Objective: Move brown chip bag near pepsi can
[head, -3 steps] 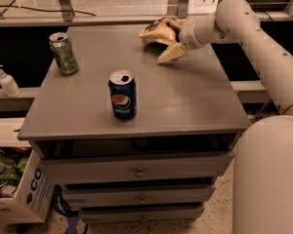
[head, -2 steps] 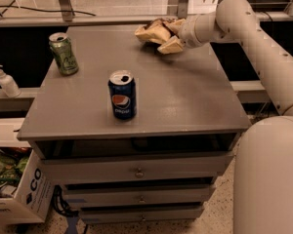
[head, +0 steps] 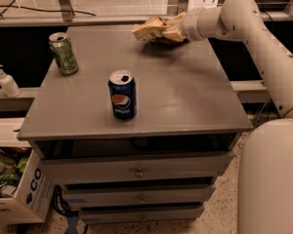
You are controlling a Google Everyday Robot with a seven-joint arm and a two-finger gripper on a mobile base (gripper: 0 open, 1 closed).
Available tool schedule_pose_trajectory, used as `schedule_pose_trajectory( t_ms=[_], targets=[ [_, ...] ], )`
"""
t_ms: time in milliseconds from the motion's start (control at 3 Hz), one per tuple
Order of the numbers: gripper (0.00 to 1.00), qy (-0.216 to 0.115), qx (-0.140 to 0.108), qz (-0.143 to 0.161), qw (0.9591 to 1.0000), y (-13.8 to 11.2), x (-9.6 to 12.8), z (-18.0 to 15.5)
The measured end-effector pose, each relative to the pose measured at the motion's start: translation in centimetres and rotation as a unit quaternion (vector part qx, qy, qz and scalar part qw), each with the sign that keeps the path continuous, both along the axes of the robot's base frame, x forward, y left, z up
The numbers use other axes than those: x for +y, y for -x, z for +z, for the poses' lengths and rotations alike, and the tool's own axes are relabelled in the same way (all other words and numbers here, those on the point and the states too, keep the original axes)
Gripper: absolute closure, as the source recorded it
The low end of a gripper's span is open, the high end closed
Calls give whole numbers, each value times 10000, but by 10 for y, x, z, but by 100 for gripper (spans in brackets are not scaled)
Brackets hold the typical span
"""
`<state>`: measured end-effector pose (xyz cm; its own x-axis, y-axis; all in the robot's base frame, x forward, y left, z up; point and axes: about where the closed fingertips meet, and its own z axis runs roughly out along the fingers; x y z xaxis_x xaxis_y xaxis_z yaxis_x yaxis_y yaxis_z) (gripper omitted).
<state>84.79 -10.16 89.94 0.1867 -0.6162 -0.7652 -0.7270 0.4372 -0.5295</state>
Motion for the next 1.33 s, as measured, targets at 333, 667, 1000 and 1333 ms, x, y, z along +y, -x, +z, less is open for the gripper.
schedule_pose_trajectory(
  t_ms=[333,667,1000,1333],
  targets=[
    [100,-87,-275,69,9996,-1,-1,18],
    [100,-121,-245,420,9987,31,-11,47],
    [100,-121,-245,421,9987,31,-10,47],
    [100,-113,-240,516,9983,36,-6,48]
  ],
)
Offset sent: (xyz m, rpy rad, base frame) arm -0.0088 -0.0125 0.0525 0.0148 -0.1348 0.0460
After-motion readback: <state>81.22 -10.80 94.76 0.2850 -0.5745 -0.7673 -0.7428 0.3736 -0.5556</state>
